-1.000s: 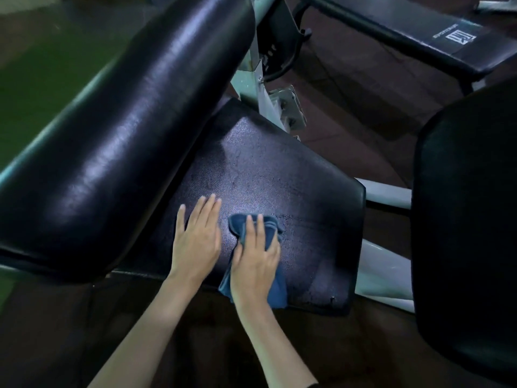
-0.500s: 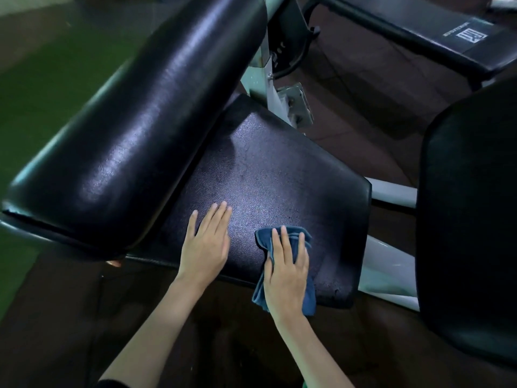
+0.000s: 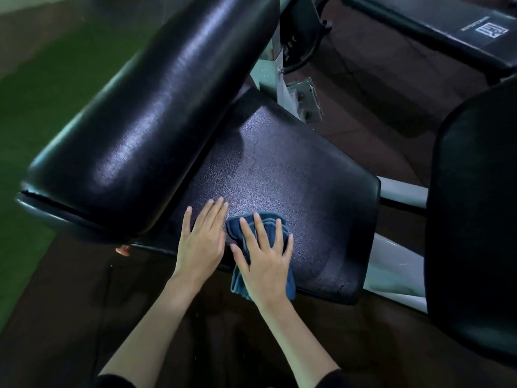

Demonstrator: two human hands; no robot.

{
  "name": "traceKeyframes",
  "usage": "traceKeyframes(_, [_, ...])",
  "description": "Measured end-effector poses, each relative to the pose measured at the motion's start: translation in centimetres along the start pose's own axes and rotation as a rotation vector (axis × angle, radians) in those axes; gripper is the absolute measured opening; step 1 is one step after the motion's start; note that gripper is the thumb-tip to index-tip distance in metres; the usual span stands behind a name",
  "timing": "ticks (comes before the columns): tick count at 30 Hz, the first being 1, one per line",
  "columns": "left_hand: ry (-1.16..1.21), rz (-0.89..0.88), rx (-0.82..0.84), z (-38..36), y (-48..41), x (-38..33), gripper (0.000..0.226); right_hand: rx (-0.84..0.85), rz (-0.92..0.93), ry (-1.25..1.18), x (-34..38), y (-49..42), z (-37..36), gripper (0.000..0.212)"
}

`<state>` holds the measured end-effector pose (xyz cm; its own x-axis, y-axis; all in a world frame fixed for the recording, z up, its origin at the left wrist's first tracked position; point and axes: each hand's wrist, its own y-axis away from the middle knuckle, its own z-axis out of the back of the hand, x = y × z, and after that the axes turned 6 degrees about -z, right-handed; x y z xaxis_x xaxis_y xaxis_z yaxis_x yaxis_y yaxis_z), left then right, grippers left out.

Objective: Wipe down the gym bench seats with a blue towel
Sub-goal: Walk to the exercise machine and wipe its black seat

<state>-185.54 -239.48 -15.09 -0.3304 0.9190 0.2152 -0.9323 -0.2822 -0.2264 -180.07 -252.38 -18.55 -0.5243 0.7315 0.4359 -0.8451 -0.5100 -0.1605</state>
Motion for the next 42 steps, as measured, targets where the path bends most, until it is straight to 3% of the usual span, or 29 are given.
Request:
traceKeyframes(5, [-0.005, -0.002, -0.002, -0.1, 0.3, 0.3, 0.052, -0.013, -0.071, -0.069, 1.0, -0.1, -0.4, 0.05])
traceKeyframes(13, [-0.023, 0.011, 0.011, -0.2, 0.4, -1.1, 0.05, -0.025, -0.006, -0.039, -2.0, 0.9, -0.1, 0.043])
traceKeyframes(18, [0.01, -0.068, 0.025, -0.8, 0.7, -3.6, 0.051, -0.009, -0.144, -0.048, -6.5, 2.0, 0.3, 0.049])
traceKeyframes(22, [0.045, -0.056, 0.059, -0.9, 1.0, -5.0, 0.052, -0.046, -0.358, -0.125, -10.1, 2.7, 0.6, 0.055])
traceKeyframes(27, [0.063, -0.042, 0.066, -0.7, 0.9, -5.0, 0.051, -0.091, -0.532, -0.205, -8.9, 2.6, 0.5, 0.053])
traceKeyframes(29, [0.067, -0.038, 0.068, -0.8, 0.9, -5.0, 0.051, -0.078, -0.494, -0.203, -6.8, 2.4, 0.4, 0.052])
traceKeyframes(33, [0.066, -0.022, 0.07, -0.8, 0.7, -5.2, 0.051, -0.007, -0.247, -0.127, -3.3, 2.8, -0.2, 0.047])
traceKeyframes(37, [0.055, -0.048, 0.076, -0.6, 0.3, -5.9, 0.05, -0.019, -0.036, -0.047, -6.5, 3.3, 0.0, 0.045])
traceKeyframes(42, [0.083, -0.128, 0.083, -0.8, -0.7, -8.2, 0.051, -0.043, -0.191, -0.104, -12.6, 4.1, 0.5, 0.043])
